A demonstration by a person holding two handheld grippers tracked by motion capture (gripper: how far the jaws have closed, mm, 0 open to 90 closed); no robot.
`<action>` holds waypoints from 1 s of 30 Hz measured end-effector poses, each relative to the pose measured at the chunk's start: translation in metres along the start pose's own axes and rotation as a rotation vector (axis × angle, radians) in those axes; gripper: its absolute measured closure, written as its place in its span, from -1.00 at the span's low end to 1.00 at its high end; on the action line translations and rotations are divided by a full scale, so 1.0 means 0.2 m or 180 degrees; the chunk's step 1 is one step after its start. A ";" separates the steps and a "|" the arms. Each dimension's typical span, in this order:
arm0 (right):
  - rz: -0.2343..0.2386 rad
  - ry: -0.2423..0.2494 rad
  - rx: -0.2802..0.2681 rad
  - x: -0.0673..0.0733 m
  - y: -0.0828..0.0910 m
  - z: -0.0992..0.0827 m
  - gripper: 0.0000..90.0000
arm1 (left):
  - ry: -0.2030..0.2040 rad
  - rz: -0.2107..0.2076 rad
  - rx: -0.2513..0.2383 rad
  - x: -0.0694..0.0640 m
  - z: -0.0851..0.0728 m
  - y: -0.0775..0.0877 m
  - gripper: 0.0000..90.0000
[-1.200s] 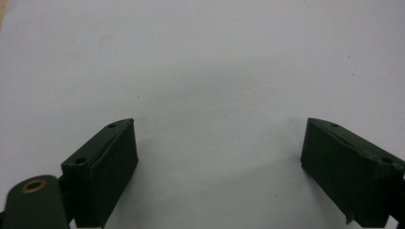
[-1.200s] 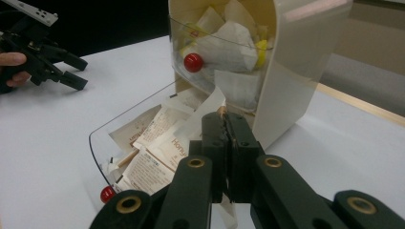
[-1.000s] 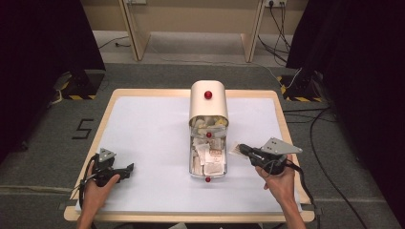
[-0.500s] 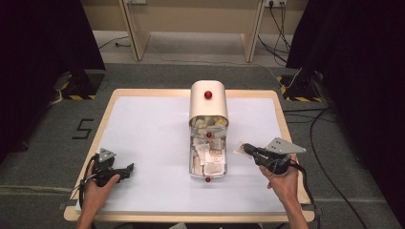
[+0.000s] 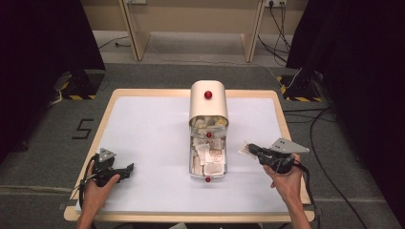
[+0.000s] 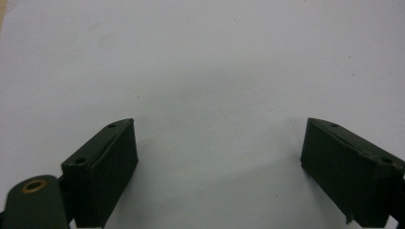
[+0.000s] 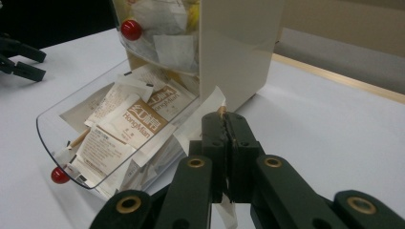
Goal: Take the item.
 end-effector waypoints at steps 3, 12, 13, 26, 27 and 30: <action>-0.0047 -0.0024 0.0028 -0.03 0.00 -0.02 0.96 | -0.0001 0.0000 0.0002 0.00 0.00 0.00 -0.75; -0.0081 -0.0055 0.0074 -0.05 0.02 -0.06 0.96 | 0.0000 -0.0001 0.0002 0.00 0.00 0.00 -0.75; -0.0085 -0.0059 0.0082 -0.05 0.02 -0.07 0.96 | 0.0001 -0.0001 0.0002 0.00 0.00 0.00 -0.75; -0.0151 -0.0106 0.0132 -0.09 0.05 -0.12 0.96 | 0.0001 -0.0001 0.0002 0.00 0.00 0.00 -0.75; -0.0159 -0.0110 0.0134 -0.09 0.05 -0.13 0.96 | 0.0000 -0.0002 0.0002 0.00 0.00 0.00 -0.75; -0.0174 -0.0124 0.0150 -0.10 0.06 -0.14 0.96 | 0.0001 -0.0001 0.0000 0.00 0.00 0.00 -0.75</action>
Point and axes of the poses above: each handheld gripper's, and its own axes: y roughly backward along the jaws, z roughly out of its top, x roughly to its left, the point moved 6 cm from there along -y, roughly forward along the jaws, and after that the axes turned 3 degrees about x, right-handed, at the moved point
